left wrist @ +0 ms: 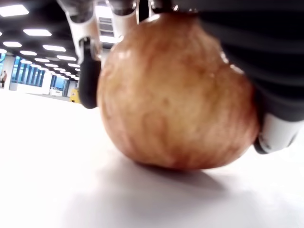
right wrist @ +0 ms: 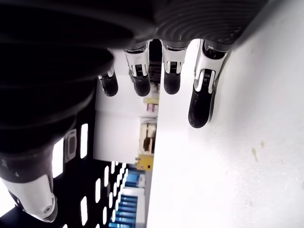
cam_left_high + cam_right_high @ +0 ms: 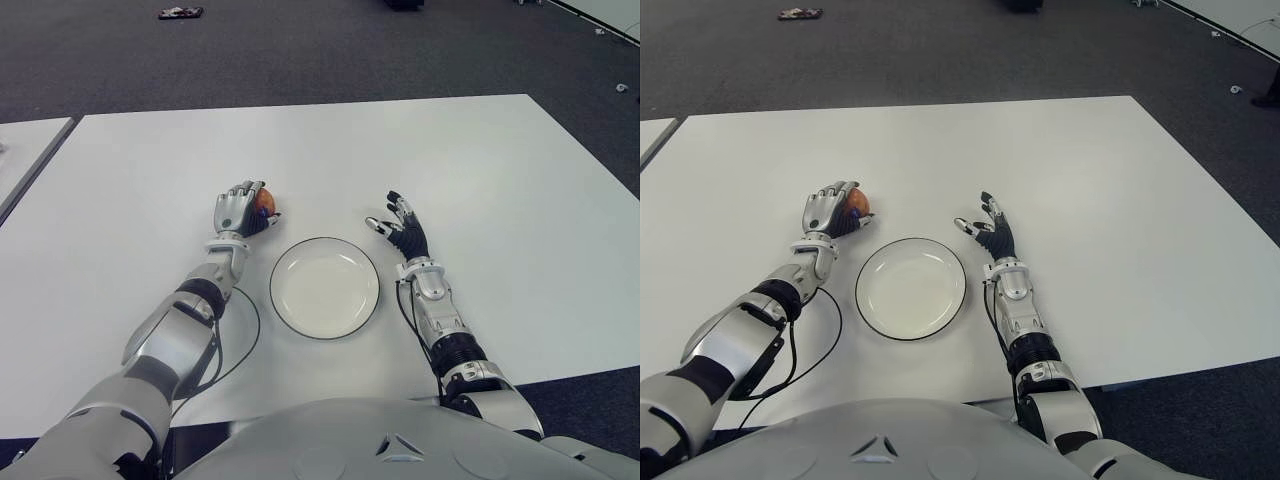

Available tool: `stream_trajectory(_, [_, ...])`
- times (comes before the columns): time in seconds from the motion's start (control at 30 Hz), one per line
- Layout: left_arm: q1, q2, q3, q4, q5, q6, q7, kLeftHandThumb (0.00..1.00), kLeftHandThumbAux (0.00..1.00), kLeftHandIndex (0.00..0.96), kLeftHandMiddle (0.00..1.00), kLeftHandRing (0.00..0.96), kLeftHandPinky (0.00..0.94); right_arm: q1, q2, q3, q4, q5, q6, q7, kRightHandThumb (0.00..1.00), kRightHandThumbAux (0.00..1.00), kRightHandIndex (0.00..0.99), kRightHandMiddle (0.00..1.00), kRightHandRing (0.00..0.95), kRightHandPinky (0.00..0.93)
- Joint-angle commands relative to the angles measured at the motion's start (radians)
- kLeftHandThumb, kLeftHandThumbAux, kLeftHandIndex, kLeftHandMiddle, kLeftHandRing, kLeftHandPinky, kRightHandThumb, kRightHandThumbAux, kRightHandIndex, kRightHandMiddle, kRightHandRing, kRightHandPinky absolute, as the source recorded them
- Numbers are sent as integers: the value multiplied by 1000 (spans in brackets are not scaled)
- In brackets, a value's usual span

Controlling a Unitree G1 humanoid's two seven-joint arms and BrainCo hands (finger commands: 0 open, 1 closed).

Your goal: Put the apples into the plate.

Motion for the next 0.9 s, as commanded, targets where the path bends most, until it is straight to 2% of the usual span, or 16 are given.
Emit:
stream_trajectory(0.03, [56, -30, -24, 47, -3, 6, -123, 722, 699, 444, 809, 790, 796, 38, 0, -2, 25, 7, 53, 6, 147, 690, 0, 18, 56, 127])
stream_trajectory(0.43, [60, -21, -40, 52, -3, 18, -166, 722, 700, 444, 816, 791, 796, 40, 4, -5, 16, 13, 64, 11, 158, 708, 0, 12, 50, 117])
stream_trajectory(0.9, [63, 5, -12, 28, -51, -26, -180, 724, 700, 445, 827, 801, 808, 31, 1, -5, 33, 17, 56, 15, 155, 700, 0, 14, 58, 137])
